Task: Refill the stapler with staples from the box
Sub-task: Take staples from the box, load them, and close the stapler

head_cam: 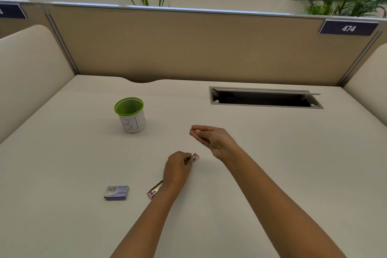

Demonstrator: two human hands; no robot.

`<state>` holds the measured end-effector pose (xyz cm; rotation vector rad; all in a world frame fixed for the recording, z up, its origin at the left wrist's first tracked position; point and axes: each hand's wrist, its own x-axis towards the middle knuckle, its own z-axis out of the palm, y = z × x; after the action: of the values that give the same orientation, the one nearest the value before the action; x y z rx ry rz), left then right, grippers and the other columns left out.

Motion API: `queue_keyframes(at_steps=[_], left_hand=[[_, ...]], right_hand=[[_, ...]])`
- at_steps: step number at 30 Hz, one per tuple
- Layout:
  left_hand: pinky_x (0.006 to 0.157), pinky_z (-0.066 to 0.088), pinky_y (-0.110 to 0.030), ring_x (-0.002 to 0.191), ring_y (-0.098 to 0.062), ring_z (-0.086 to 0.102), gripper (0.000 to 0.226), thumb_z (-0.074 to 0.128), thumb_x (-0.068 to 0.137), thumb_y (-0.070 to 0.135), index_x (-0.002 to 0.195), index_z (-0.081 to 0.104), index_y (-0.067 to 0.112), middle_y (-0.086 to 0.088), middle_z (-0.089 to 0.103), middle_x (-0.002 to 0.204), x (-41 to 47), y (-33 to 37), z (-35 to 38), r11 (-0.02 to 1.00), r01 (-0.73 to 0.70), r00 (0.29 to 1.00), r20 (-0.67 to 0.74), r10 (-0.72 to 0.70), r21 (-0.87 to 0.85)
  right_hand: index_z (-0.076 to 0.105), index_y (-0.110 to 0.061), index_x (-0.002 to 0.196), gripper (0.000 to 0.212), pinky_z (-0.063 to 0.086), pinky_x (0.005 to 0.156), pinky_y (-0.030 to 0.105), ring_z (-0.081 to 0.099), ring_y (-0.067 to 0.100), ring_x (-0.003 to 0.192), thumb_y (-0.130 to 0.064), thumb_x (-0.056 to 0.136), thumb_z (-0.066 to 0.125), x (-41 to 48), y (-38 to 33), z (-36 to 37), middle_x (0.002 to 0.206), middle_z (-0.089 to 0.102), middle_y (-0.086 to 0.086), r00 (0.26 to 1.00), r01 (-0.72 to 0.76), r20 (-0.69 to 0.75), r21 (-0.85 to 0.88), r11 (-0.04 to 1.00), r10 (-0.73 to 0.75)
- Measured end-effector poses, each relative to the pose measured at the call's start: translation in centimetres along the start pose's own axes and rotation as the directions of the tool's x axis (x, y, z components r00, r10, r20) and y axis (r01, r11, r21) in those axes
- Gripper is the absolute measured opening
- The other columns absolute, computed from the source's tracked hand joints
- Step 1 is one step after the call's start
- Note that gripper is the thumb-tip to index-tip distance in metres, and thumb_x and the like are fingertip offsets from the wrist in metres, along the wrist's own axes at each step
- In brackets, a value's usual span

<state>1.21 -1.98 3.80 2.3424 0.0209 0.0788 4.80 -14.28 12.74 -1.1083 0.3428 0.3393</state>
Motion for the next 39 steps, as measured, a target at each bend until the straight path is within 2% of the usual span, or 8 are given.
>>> queue_keyframes(at_steps=[3,11,18,21,25,31,35,39], left_hand=[[0.086,0.046,-0.031,0.098,-0.022,0.060,0.023,0.054,0.091,0.017,0.106,0.069,0.010,-0.008,0.069,0.107,1.1,-0.7,-0.4,0.999,-0.020,1.000,0.020,0.021,-0.045],[0.110,0.029,-0.031,0.131,-0.021,0.038,0.037,0.041,0.096,0.016,0.132,0.049,0.012,-0.005,0.046,0.142,5.8,-3.6,-2.0,0.972,-0.159,0.982,0.130,0.137,0.174],[0.099,0.041,-0.041,0.118,-0.028,0.050,0.028,0.041,0.094,0.014,0.117,0.056,0.008,-0.011,0.059,0.124,8.2,-4.5,-2.0,0.967,-0.173,0.985,0.047,0.168,0.188],[0.092,0.044,-0.041,0.109,-0.030,0.056,0.022,0.044,0.090,0.011,0.107,0.058,0.008,-0.013,0.063,0.113,8.1,-4.5,-1.7,0.987,-0.107,0.994,-0.019,0.110,0.119],[0.108,0.027,-0.028,0.128,-0.019,0.042,0.040,0.044,0.093,0.015,0.133,0.045,0.013,-0.005,0.050,0.137,7.9,-4.7,-1.6,0.987,-0.122,0.992,-0.014,0.125,0.105],[0.110,0.021,-0.025,0.133,-0.015,0.035,0.042,0.042,0.094,0.016,0.135,0.042,0.016,-0.002,0.045,0.142,8.2,-5.2,-1.3,0.981,-0.139,0.990,-0.008,0.142,0.134],[0.099,0.040,-0.035,0.116,-0.023,0.053,0.027,0.044,0.090,0.012,0.113,0.056,0.011,-0.005,0.062,0.119,8.5,-5.0,-1.2,0.990,-0.102,0.993,-0.049,0.107,0.101],[0.107,0.035,-0.034,0.124,-0.020,0.047,0.033,0.042,0.093,0.019,0.124,0.053,0.015,-0.004,0.056,0.130,9.0,-5.7,-1.0,0.959,-0.181,0.982,-0.006,0.187,0.219]], right_hand=[[0.064,0.010,0.099,0.017,0.058,0.071,0.017,0.067,0.019,0.080,0.013,0.085,0.055,0.9,-0.2,1.3,0.086,0.067,0.013,0.998,0.044,0.054,-0.072,0.996,-0.041],[0.070,0.002,0.097,0.016,0.056,0.077,0.020,0.066,0.017,0.079,0.004,0.082,0.065,4.4,-0.8,6.8,0.090,0.069,0.012,0.961,0.276,0.108,-0.393,0.877,-0.254],[0.072,-0.005,0.093,0.014,0.053,0.073,0.019,0.064,0.015,0.079,-0.005,0.080,0.070,8.2,-0.5,11.8,0.097,0.072,0.013,0.935,0.345,0.156,-0.600,0.721,-0.318],[0.072,-0.006,0.089,0.011,0.055,0.077,0.029,0.064,0.017,0.082,-0.004,0.078,0.071,9.8,0.1,13.8,0.093,0.073,0.013,0.921,0.380,0.180,-0.617,0.689,-0.347],[0.073,-0.004,0.087,0.012,0.053,0.085,0.031,0.066,0.022,0.088,0.001,0.077,0.069,11.8,0.9,16.0,0.094,0.072,0.014,0.895,0.434,0.217,-0.634,0.640,-0.390],[0.074,-0.006,0.093,0.016,0.051,0.090,0.030,0.065,0.022,0.096,-0.001,0.083,0.062,13.9,1.4,16.7,0.100,0.073,0.012,0.871,0.476,0.267,-0.667,0.574,-0.412],[0.072,-0.006,0.092,0.012,0.052,0.079,0.020,0.065,0.014,0.084,-0.006,0.084,0.063,13.7,1.1,14.6,0.094,0.073,0.007,0.842,0.505,0.182,-0.594,0.626,-0.507],[0.068,-0.010,0.092,0.009,0.049,0.069,0.012,0.061,0.009,0.077,-0.015,0.085,0.064,12.1,1.3,10.3,0.086,0.068,0.000,0.825,0.491,0.020,-0.519,0.700,-0.564]])
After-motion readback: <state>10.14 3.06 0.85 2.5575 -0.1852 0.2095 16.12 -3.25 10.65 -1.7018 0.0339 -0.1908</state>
